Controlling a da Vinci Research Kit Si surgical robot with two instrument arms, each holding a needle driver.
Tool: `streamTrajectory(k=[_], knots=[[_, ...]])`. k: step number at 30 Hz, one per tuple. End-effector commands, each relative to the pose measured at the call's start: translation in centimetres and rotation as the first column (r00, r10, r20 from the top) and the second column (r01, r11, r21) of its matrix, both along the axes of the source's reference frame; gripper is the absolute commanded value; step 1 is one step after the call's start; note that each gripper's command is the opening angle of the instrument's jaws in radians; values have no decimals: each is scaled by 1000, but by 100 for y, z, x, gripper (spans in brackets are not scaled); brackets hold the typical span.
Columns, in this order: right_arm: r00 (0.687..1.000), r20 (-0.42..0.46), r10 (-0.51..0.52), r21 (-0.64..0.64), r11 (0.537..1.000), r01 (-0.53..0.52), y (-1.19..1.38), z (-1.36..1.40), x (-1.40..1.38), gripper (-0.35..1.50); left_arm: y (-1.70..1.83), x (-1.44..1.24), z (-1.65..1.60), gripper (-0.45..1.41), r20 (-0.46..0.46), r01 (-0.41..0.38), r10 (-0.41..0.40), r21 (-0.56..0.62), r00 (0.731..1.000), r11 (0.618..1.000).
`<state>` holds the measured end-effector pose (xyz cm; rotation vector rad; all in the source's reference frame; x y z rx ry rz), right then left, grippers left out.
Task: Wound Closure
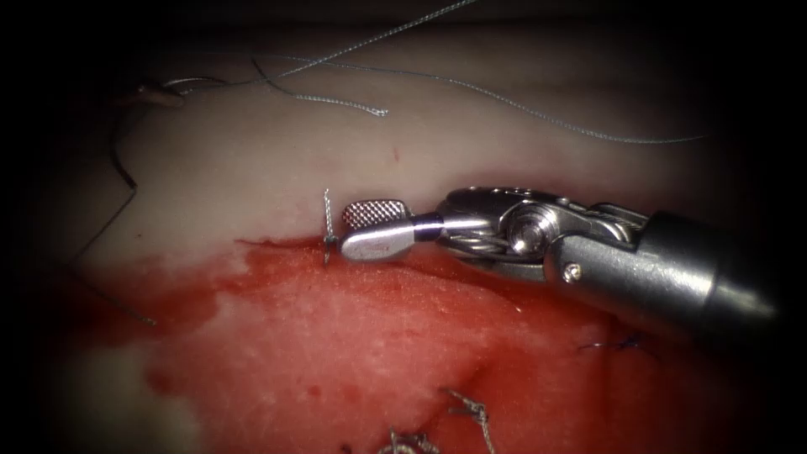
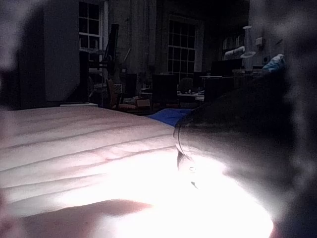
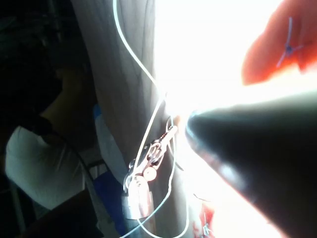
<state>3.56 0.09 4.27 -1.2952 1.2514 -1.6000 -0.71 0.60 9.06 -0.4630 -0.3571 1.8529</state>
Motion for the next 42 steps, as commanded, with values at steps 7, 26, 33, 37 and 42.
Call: streamTrajectory(k=[7, 26, 33, 37, 42], knots=[[1000, -8, 5, 0, 1000, -5, 16, -12, 5, 140, 5, -27, -11, -45, 134, -46, 45, 0, 990, 999], [988, 135, 81, 364, 923, -125, 23, 3, 10, 138, -5, -103, -1, -45, 655, 301, -183, -71, 733, 951], [976, 147, 163, 457, 864, -213, 36, 20, 6, 128, -7, -121, -15, -45, 784, 362, -170, -74, 597, 929], [972, 156, 177, 446, 865, -229, 34, 28, 15, 121, -6, -132, -28, -45, 824, 391, -173, -63, 539, 918], [967, 132, 216, 469, 846, -253, 27, 23, 36, 118, -8, -147, -40, -45, 847, 413, -167, -68, 505, 908]])
